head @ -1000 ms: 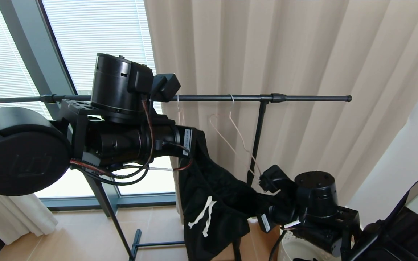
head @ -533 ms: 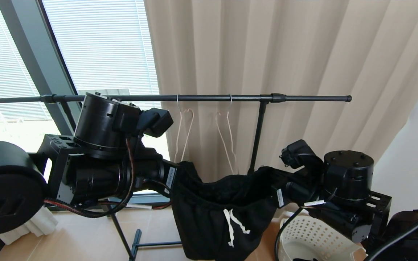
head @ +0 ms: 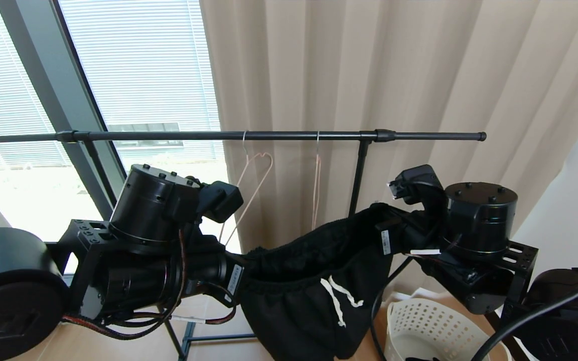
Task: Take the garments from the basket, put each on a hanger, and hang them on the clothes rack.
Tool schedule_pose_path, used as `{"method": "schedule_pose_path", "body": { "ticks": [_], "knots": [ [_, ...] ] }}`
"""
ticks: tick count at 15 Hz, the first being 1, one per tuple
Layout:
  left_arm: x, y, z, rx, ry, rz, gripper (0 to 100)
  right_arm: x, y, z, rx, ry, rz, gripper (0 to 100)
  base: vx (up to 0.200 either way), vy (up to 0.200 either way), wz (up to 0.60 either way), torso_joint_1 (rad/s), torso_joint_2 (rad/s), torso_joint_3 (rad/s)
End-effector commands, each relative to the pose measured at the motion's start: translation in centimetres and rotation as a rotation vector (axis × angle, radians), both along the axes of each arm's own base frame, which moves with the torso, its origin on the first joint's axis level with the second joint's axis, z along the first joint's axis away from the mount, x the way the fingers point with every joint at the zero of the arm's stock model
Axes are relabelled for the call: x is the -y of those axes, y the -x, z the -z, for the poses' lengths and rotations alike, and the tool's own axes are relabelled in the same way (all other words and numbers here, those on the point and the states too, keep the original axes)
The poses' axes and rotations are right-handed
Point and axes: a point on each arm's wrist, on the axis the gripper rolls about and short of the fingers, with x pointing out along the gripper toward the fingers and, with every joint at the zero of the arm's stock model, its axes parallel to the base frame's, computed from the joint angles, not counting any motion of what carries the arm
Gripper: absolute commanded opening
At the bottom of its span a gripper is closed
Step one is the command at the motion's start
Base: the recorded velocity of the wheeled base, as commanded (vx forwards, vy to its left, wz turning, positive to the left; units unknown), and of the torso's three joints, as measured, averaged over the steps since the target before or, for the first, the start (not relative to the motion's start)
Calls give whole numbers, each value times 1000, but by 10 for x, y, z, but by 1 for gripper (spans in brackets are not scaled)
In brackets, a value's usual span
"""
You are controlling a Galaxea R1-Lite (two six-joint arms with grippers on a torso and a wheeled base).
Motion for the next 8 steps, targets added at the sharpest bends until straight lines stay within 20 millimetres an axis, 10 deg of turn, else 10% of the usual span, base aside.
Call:
{"method": "schedule_pose_path", "body": {
  "ticks": [1, 8],
  "knots": [
    [-1, 2, 10, -10, -8, 0, 100, -2, -1, 0, 3, -3, -1, 0, 0, 0, 0, 0, 0, 0],
    [-17, 12, 5, 37, -1, -10, 100, 4, -3, 1, 3, -32, 70, 0, 0, 0, 0, 0, 0, 0]
  ]
}}
